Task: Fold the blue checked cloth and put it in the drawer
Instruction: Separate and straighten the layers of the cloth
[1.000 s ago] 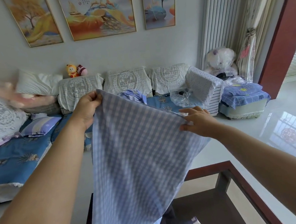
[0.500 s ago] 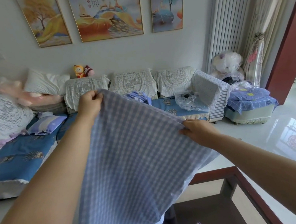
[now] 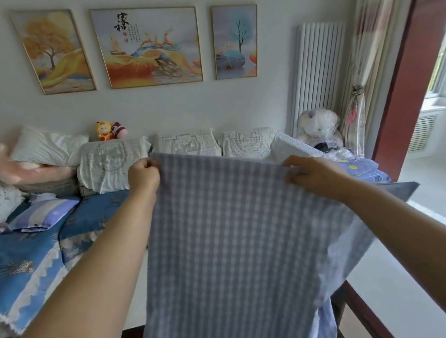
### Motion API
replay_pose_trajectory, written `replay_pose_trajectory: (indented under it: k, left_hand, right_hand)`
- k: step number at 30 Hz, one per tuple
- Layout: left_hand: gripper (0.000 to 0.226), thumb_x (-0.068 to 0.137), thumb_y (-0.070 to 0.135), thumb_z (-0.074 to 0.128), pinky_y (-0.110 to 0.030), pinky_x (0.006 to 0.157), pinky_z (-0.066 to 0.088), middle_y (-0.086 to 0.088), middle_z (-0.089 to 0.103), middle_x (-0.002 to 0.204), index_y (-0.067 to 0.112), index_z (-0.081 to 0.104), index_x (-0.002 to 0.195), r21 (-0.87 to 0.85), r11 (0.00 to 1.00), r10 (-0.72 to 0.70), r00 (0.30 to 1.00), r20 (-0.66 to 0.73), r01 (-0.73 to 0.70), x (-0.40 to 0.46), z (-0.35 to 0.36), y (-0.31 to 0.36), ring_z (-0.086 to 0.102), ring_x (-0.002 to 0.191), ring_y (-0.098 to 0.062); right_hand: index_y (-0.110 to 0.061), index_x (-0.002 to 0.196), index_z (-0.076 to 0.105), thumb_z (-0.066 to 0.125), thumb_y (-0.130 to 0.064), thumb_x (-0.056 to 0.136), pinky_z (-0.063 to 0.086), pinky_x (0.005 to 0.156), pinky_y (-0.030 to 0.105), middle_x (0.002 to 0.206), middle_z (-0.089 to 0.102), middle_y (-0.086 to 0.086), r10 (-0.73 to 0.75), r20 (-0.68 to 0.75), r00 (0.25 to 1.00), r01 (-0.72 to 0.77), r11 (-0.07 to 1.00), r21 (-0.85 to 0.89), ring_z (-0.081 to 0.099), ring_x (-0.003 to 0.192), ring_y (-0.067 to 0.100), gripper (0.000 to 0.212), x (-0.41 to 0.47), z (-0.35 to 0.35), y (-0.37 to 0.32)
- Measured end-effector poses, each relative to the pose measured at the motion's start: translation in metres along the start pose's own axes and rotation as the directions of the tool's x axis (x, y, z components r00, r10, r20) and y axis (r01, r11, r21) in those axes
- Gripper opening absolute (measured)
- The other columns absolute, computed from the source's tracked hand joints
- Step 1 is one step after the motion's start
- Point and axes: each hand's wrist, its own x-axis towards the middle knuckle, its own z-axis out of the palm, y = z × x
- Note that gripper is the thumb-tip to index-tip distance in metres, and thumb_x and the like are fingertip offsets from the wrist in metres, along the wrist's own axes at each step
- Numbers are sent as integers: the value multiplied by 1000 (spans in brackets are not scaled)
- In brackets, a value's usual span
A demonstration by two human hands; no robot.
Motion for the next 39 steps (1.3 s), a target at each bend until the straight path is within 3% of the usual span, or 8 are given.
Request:
replay_pose_trajectory:
  k: [3,7,17,19,22,25,30,39]
  left_hand:
    - [16,91,1,41,-22,68,31,-7,54,85,5,56,92,5,999,34,972,-234,-34,8,-7,-3,48,89,-19]
    - [17,100,17,36,-25,70,31,-12,54,94,10,48,91,-10,980,189,952,-241,-198,8,-1,7,49,89,-20]
    - [29,94,14,45,-35,87,44,-17,60,119,3,59,117,213,963,202,964,-173,-163,2,17,9,56,112,-33]
    - [35,94,23,50,-34,98,39,-15,57,124,2,54,122,303,760,639,746,-188,-575,-20,25,21,52,117,-30]
    - [67,83,61,51,-30,97,34,-9,63,116,11,53,128,96,289,786,293,544,-953,-85,55,44,56,111,-27]
    - [72,67,77,55,-32,74,44,-3,70,96,24,58,116,169,355,435,323,841,-919,-117,74,39,64,93,-24]
    - [35,66,61,71,-26,57,35,11,53,60,34,50,61,-15,571,462,307,832,-821,-117,84,24,48,57,-2]
    - [57,65,44,79,-23,51,25,11,31,48,1,43,56,-152,744,458,331,825,-651,-104,89,19,30,50,-6]
  right_hand:
    - [-44,136,32,63,-33,87,49,67,33,64,56,-9,-188,104,977,183,982,57,56,61,14,59,-16,18,-49]
    - [-20,72,55,57,-34,90,47,73,32,71,53,-6,-71,131,989,96,977,-189,56,79,21,23,1,14,-46]
    - [-19,58,41,63,-30,88,36,60,25,64,46,-6,-40,128,991,52,994,-92,44,66,12,38,13,7,-2]
    - [-20,62,43,60,-33,89,34,59,20,66,48,-6,-103,155,983,126,981,-145,45,66,12,35,11,12,-19]
    - [-23,69,49,56,-32,91,36,61,28,68,50,-8,-186,189,964,224,953,-205,48,69,13,25,8,17,-40]
    - [-23,74,55,56,-26,89,36,59,25,69,50,-11,-178,197,964,219,953,-211,50,72,14,15,6,20,-45]
    - [-20,91,54,58,-29,89,38,60,24,71,53,-10,-125,159,979,137,988,-69,51,71,15,10,-8,21,-28]
    - [-23,106,40,69,-56,73,44,69,34,99,65,1,61,-136,989,-89,974,-210,61,84,27,55,-66,-4,56]
